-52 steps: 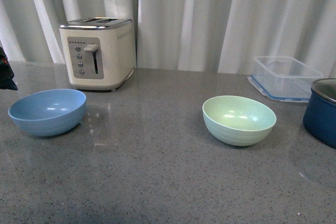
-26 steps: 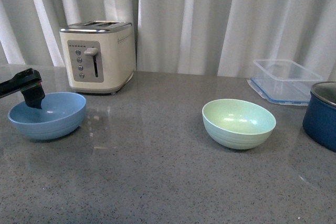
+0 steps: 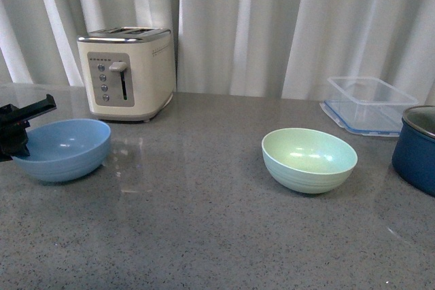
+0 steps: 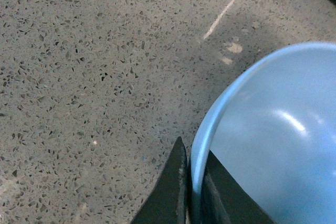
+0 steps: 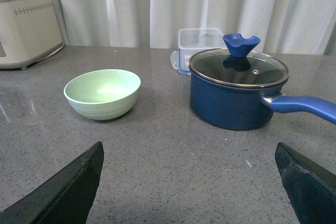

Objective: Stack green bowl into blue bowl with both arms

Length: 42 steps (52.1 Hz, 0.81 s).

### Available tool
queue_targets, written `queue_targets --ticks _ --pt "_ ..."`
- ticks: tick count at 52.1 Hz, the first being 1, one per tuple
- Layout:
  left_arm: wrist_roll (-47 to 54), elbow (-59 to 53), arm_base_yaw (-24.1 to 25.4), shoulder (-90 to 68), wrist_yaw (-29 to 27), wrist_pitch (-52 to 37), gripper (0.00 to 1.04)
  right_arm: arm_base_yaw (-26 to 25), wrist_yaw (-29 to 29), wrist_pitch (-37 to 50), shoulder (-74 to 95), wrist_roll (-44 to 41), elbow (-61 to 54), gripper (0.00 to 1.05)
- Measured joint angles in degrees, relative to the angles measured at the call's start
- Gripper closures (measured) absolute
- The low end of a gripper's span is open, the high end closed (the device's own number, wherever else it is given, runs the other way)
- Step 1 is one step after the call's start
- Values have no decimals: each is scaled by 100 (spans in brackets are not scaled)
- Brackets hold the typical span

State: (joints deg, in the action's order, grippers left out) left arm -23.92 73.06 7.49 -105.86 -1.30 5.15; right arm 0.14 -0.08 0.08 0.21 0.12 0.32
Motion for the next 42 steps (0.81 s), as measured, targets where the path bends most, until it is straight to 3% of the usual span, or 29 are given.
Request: queue_targets --ticks 17,42 --pt "2 -46 -448 699 136 7 101 0 2 0 0 2 0 10" --pt "7 673 -2011 -44 -208 170 101 0 0 0 0 0 0 10"
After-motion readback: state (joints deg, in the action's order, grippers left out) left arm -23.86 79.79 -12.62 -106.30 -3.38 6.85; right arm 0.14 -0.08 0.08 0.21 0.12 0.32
